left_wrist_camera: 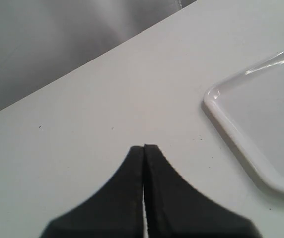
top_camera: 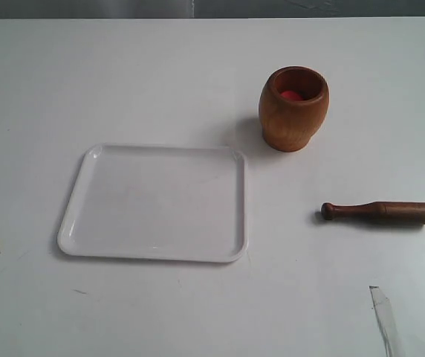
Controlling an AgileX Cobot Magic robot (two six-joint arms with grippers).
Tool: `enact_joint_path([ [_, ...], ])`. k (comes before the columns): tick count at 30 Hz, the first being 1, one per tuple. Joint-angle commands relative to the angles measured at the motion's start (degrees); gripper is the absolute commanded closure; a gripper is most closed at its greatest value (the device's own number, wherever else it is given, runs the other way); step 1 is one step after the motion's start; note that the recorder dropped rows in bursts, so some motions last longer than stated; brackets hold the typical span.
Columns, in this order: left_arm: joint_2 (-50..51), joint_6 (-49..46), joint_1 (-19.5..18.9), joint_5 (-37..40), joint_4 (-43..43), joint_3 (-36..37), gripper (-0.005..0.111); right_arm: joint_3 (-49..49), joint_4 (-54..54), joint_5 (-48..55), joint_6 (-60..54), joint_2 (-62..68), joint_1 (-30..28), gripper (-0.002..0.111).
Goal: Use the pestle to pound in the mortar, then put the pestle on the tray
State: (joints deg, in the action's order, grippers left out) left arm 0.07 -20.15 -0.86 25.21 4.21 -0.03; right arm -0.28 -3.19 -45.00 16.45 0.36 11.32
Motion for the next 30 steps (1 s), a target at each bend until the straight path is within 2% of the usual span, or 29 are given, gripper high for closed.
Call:
enact_joint_path([
  [1,-0.07,0.47,0.44,-0.17,-0.42,0.03,0.107,-3.65,-3.54,-0.52,-13.30,6.89,0.04,0.108],
  [4,-0.07,0.47,0.44,-0.17,-0.42,0.03,0.107,-7.61,-1.70,-0.52,-14.69,15.28,0.04,0.108],
  [7,-0.07,0.47,0.44,-0.17,-0.42,0.03,0.107,-13.02,4.92,2.03,-17.90,25.45,0.04,0.108],
  [11,-0.07,0.47,0.44,-0.17,-0.42,0.03,0.107,-26.46,11.36,23.42,-25.28,40.48,0.04,0.108],
  [17,-0.07,0.47,0.44,-0.17,-0.42,0.03,0.107,-49.03,9.99,63.69,-30.41,62.74,0.04,0.108],
  [19,-0.07,0.47,0.44,-0.17,-0.42,0.03,0.107,-54.43,9.70,73.74,-33.10,68.65,0.04,0.108],
  [22,-0.07,0.47,0.44,-0.17,-0.42,0.03,0.107,-59.70,10.07,85.04,-41.03,75.82,0.31,0.108],
  [26,-0.07,0.47,0.44,-0.17,-0.42,0.03,0.107,-61.56,11.24,97.05,-58.96,81.12,2.63,0.108],
  [30,-0.07,0.47,0.44,-0.17,-0.42,0.03,0.107,-61.56,11.24,100.78,-64.50,83.30,7.70,0.108],
])
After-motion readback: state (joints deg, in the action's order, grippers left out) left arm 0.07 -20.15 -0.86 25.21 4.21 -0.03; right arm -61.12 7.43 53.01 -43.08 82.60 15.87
